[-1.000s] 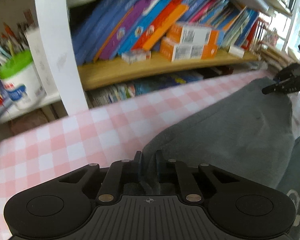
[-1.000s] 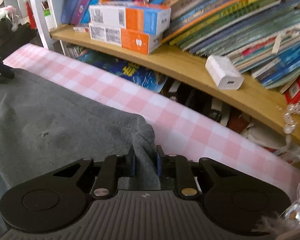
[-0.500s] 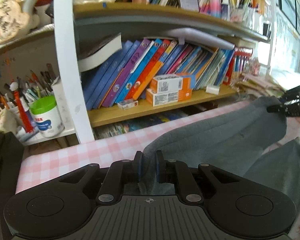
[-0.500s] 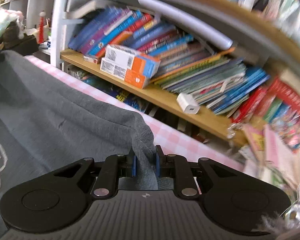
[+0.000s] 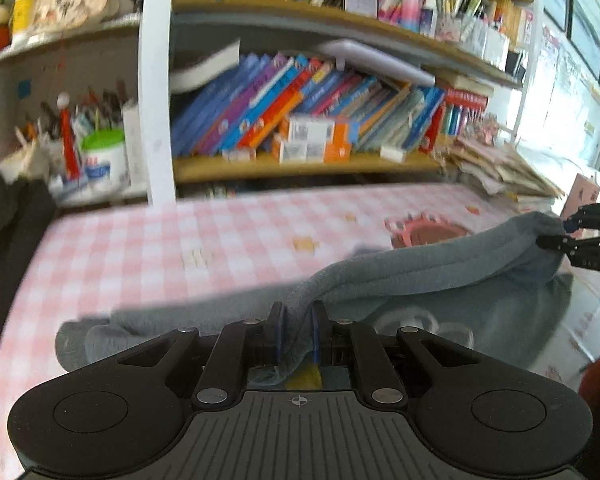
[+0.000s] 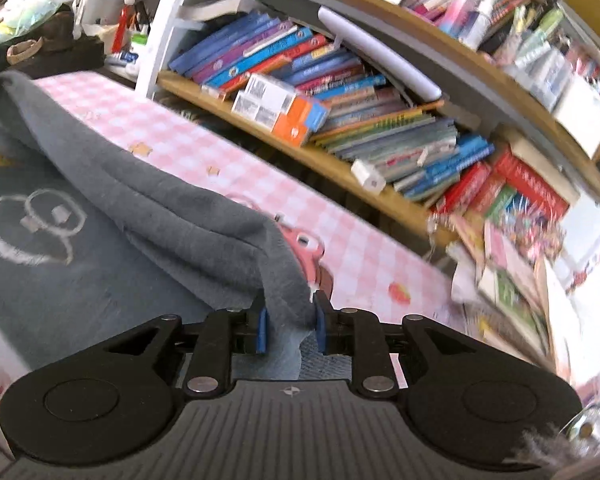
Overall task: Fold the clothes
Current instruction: 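Lift the hem with both tools, fold it over the body, open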
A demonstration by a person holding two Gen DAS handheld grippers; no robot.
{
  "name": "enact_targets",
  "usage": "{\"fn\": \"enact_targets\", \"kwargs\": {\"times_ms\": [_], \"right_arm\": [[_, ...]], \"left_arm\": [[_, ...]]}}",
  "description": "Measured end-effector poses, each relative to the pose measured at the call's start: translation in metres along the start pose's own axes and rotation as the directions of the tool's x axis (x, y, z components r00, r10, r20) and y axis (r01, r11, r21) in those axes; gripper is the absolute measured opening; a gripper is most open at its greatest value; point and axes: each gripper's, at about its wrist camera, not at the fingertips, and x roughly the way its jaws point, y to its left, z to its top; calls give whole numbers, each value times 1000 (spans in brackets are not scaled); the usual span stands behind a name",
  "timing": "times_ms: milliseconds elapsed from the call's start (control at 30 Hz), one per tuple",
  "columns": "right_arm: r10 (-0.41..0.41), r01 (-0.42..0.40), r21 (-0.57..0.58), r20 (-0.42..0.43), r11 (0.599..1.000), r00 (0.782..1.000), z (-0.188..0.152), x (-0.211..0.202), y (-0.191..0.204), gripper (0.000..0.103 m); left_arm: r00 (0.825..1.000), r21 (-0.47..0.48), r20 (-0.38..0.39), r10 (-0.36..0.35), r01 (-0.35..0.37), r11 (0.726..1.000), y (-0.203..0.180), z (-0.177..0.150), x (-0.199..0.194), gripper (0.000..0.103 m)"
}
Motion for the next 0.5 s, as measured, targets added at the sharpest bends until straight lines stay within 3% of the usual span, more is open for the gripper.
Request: {"fn": "enact_targets", "kwargs": {"times_ms": [300, 367, 433, 500], "right_arm": [[46, -39, 66, -116, 997, 992, -30, -20, 14, 45], [65, -46, 130, -141, 990, 988, -34, -23, 10, 48], [85, -50, 207, -163, 977, 983, -39, -28, 4, 53], [107, -52, 282, -184, 958, 977, -43, -32, -2, 59]], "left_arm": [[997, -87, -80, 2, -9, 996, -5, -41, -11, 20], [996, -126, -87, 0, -11, 992, -3, -45, -18, 26], [996, -168, -89, 1, -16, 986, 0, -48, -26, 41], [997, -218, -78, 10, -27, 975, 7, -50, -36, 48]]}}
